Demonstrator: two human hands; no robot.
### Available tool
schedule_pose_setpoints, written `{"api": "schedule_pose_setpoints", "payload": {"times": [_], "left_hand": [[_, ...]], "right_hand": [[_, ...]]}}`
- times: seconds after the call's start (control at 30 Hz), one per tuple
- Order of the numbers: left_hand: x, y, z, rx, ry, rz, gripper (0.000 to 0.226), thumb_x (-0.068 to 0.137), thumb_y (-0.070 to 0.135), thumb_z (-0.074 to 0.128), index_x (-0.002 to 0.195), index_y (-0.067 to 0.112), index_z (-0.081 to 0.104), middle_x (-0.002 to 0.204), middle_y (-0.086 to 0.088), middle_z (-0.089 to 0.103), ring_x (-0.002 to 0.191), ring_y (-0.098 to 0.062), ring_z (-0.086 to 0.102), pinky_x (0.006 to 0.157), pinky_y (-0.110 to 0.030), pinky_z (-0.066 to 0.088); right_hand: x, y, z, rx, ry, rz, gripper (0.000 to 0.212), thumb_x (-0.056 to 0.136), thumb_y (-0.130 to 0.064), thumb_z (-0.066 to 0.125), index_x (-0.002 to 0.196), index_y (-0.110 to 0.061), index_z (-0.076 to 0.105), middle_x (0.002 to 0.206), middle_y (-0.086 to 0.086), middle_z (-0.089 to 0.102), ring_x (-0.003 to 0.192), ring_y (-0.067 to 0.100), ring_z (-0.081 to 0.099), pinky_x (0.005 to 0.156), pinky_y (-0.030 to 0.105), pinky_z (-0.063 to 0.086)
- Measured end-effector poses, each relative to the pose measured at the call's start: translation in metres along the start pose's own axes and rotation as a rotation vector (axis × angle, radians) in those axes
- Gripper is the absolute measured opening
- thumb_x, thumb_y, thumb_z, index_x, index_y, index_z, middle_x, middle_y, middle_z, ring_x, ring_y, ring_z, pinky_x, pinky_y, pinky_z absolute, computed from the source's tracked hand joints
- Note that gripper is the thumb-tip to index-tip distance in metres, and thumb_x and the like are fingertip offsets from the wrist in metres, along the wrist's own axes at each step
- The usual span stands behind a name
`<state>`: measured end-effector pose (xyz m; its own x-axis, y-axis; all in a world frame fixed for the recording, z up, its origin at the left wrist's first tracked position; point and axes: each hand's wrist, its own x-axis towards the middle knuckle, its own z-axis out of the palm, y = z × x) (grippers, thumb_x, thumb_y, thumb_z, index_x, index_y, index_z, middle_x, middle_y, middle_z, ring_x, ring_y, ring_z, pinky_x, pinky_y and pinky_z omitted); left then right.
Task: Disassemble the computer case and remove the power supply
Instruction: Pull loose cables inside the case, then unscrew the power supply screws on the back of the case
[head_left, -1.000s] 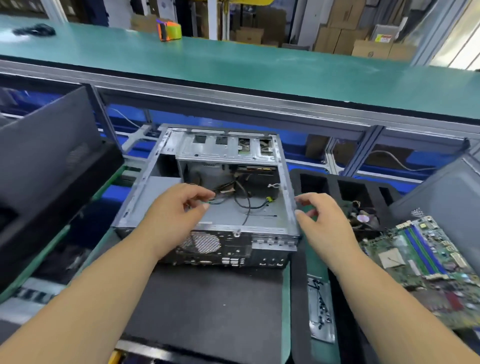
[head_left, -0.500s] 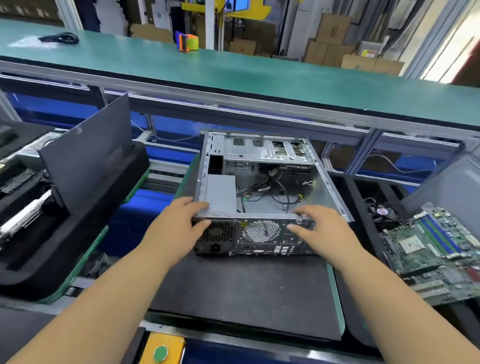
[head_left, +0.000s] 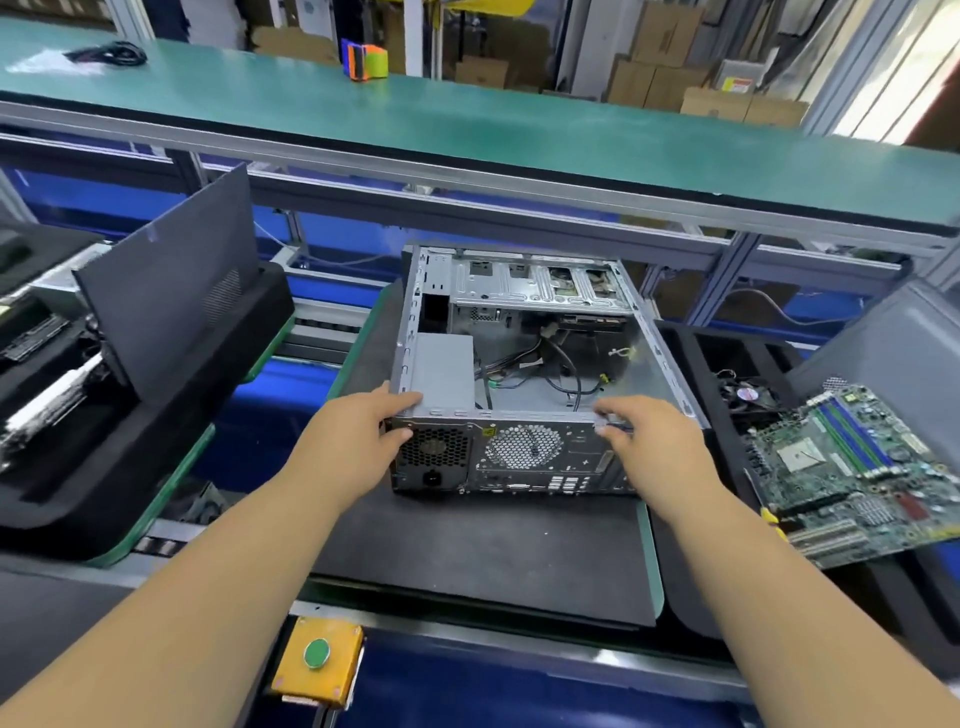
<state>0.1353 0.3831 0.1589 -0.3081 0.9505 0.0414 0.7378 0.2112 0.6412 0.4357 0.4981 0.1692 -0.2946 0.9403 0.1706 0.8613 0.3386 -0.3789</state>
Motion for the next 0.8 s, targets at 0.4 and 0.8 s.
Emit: {"api": "schedule_pose_setpoints", "payload": {"times": [0.4, 0.8], "left_hand": [[-0.020, 0.038, 0.030, -0.042, -0.043, -0.022, 0.062, 0.083, 0.032, 0.073, 0.137, 0.047, 0.047, 0.154, 0.004, 0.035, 0.137, -0.009, 0.039, 0.110, -0.024, 0.030], [-0.037, 0.103, 0.067, 0.088, 0.228, 0.256, 0.042, 0.089, 0.024, 0.065, 0.131, 0.026, 0.059, 0.139, 0.009, 0.050, 0.133, -0.013, 0.038, 0.108, -0.021, 0.023]], "right_hand": [[0.005, 0.063, -0.019, 0.143, -0.036, -0.090, 0.031, 0.096, -0.017, 0.061, 0.126, -0.021, 0.064, 0.124, 0.001, 0.063, 0.117, 0.022, 0.054, 0.116, 0.041, 0.026], [-0.038, 0.207, -0.016, 0.024, 0.128, 0.372, 0.023, 0.090, -0.019, 0.066, 0.112, -0.011, 0.068, 0.111, 0.013, 0.063, 0.097, 0.034, 0.061, 0.077, 0.033, 0.041]]}}
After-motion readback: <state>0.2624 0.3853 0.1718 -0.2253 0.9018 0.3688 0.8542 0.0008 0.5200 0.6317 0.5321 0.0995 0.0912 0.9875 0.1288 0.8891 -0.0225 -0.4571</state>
